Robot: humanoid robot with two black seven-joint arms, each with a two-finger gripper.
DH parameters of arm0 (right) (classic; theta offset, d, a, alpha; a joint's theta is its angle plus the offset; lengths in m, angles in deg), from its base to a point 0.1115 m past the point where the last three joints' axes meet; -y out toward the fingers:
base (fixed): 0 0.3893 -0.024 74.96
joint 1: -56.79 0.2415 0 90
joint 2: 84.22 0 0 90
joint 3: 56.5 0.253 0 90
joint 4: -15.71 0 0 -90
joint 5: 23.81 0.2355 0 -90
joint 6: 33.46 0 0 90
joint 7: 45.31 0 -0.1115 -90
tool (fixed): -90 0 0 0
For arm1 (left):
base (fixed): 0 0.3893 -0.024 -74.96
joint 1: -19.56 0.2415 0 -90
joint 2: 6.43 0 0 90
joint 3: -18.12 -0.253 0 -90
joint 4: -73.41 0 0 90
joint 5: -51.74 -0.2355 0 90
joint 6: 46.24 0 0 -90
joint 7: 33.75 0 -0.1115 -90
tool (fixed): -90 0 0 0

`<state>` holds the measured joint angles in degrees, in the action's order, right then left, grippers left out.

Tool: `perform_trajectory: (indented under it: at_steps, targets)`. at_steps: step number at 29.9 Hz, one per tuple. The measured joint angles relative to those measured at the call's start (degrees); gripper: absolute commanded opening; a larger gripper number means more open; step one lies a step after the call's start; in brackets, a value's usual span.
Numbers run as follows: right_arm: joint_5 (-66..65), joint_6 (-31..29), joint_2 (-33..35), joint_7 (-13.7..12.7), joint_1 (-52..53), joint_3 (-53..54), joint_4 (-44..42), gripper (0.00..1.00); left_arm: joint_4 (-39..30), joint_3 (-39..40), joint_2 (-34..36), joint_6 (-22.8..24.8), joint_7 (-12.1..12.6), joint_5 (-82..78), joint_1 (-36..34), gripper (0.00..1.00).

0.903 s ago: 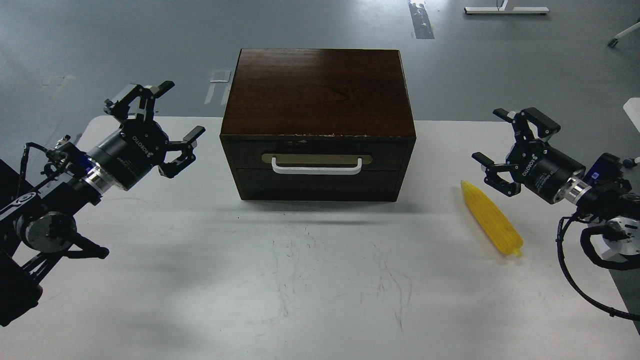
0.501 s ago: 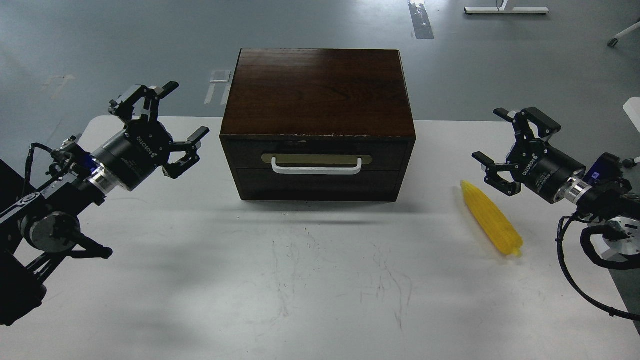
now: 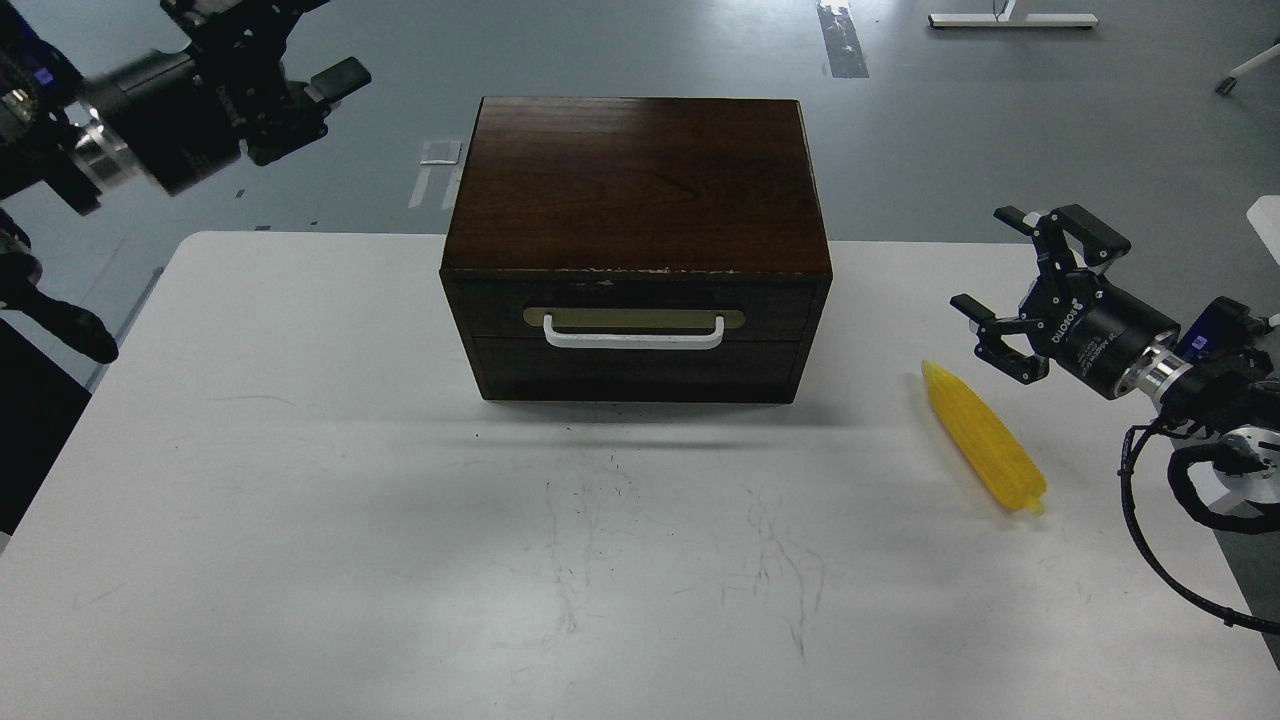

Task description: Put corn in drawer with both arms

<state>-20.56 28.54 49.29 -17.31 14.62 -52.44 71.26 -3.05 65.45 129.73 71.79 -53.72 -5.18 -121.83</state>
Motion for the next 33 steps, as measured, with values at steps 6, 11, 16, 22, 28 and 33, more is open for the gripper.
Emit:
perform_trajectory:
  at_steps: [6,11,16,22,28,33]
  targets:
    - [0.0,0.0,0.1,0.0,0.0,0.0,-0.1,1.00,-5.4,-7.3,-7.1,0.0,-1.9,-19.7,-11.2,0.98]
    - [0.0,0.0,0.5,0.0,-0.2,0.0,-0.3,1.00,-5.0,-19.3,-13.7,0.0,-7.1,-36.4,-20.7,0.98]
    - [0.0,0.0,0.5,0.0,-0.3,0.0,-0.7,1.00,-3.7,-31.9,-17.4,0.0,-8.0,-50.0,-27.3,0.98]
    - [0.0,0.0,0.4,0.0,-0.4,0.1,-0.8,1.00,-2.3,-45.6,-20.8,0.0,-8.1,-55.8,-33.4,0.98]
    - [0.0,0.0,0.4,0.0,-0.4,0.2,-0.9,1.00,2.1,-48.8,-25.9,0.0,-8.1,-60.4,-34.5,0.98]
    - [0.0,0.0,0.4,0.0,-0.3,0.2,-0.8,1.00,4.1,-51.2,-27.4,0.0,-8.0,-62.1,-34.6,0.98]
